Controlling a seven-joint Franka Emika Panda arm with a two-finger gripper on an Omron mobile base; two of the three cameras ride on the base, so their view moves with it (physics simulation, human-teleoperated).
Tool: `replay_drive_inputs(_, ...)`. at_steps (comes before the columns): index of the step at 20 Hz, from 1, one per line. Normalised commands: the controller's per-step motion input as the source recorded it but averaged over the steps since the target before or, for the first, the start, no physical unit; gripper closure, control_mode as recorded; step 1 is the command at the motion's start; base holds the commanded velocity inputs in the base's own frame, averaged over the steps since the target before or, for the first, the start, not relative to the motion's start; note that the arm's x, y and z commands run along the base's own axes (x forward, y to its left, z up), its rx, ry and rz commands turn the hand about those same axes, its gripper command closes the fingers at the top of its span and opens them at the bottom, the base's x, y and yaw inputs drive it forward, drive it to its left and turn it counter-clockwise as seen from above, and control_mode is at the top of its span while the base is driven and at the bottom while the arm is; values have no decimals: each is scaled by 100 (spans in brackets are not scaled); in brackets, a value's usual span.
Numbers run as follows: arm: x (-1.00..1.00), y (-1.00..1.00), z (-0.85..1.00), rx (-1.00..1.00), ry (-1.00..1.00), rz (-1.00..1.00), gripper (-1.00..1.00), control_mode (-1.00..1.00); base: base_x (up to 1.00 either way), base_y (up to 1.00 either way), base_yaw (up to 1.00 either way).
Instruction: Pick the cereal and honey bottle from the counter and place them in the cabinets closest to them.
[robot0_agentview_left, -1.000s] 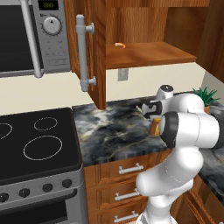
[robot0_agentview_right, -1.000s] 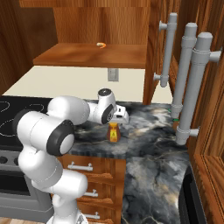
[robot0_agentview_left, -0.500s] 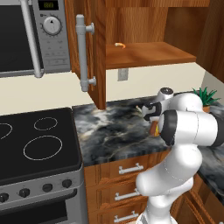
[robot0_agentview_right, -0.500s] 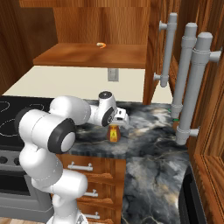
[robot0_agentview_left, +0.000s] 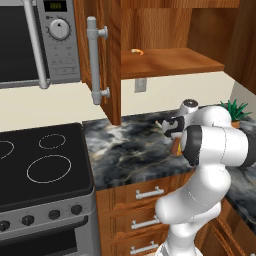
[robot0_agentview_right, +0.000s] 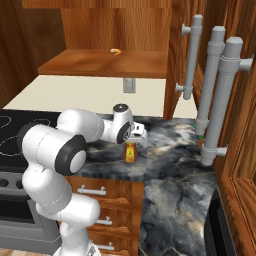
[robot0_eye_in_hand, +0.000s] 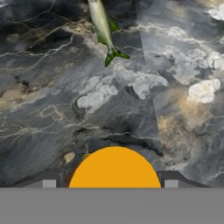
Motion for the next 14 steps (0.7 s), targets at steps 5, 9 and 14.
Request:
replay_drive_inputs(5, 0, 0, 0, 0, 0, 0, 100, -100, 0, 0, 0)
replay_drive_inputs(9, 0, 0, 0, 0, 0, 0, 100, -100, 0, 0, 0)
replay_drive_inputs(14, 0, 0, 18, 1, 0, 0, 100, -100, 0, 0, 0)
